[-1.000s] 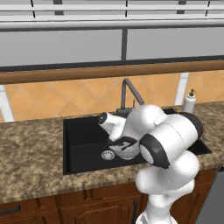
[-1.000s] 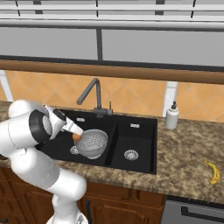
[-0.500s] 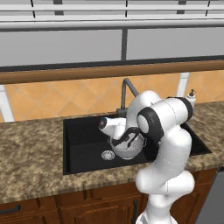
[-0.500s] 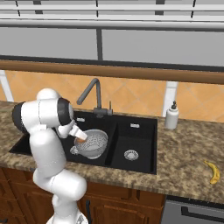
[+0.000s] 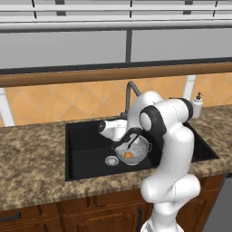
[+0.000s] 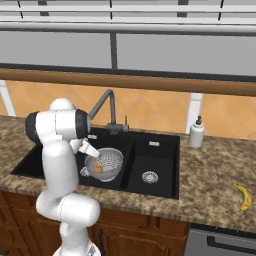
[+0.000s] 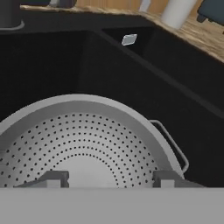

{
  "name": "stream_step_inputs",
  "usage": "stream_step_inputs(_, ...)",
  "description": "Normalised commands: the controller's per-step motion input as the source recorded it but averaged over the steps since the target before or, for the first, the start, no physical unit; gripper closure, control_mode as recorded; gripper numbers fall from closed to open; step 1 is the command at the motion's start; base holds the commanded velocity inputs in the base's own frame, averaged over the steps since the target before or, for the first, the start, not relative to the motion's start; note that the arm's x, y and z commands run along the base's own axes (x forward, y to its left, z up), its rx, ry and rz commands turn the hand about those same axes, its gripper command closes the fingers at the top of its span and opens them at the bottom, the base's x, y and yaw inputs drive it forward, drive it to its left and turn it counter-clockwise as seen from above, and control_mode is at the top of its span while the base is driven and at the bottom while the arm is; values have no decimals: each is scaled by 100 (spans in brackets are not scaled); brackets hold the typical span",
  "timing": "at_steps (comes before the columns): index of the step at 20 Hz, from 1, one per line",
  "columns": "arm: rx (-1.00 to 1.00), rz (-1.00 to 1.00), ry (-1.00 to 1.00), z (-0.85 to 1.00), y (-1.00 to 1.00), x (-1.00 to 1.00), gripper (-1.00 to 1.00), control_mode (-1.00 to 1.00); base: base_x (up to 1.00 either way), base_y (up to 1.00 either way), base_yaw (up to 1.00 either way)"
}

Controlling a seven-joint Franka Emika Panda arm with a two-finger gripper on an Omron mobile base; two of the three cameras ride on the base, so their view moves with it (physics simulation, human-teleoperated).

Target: Put the colander in the sink, put the banana, tangerine in the colander, and turn on the sink faucet and pour water over the colander.

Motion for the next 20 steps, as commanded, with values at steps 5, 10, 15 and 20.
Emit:
stream_step_inputs(5, 4, -1, -11, 82, -2, -14, -100, -100, 0, 0, 0)
stream_step_inputs(10, 0, 0, -15, 97, 8, -84, -100, -100, 0, 0, 0)
stream_step_inputs(15, -1, -9, -15, 96, -19, -100, -100, -100, 0, 0, 0)
stream_step_inputs(20, 1, -19, -5, 100, -70, -100, -100, -100, 0, 0, 0)
